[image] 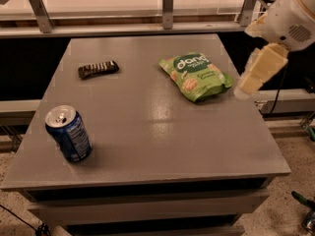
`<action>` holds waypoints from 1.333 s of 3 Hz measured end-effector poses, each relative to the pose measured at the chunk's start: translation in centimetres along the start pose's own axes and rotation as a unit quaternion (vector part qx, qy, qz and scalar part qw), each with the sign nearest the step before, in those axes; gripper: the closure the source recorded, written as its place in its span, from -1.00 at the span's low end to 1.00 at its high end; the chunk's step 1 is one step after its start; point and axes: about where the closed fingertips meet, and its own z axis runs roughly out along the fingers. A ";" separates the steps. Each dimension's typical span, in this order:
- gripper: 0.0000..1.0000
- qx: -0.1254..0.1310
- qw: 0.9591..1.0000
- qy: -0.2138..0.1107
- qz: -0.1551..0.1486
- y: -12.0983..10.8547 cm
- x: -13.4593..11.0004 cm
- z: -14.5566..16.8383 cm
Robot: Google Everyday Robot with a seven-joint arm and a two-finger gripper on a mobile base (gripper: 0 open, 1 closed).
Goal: Move green rice chip bag near pepsi can
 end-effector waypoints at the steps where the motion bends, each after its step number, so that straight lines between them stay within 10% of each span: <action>1: -1.00 0.002 0.999 -0.034 0.021 -3.7 -2.6 3.6; 4: -1.00 0.021 0.989 -0.037 0.139 -9.3 -4.5 15.3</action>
Offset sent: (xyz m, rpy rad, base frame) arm 0.1592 0.0597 -0.0676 0.1482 -0.0432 -0.1975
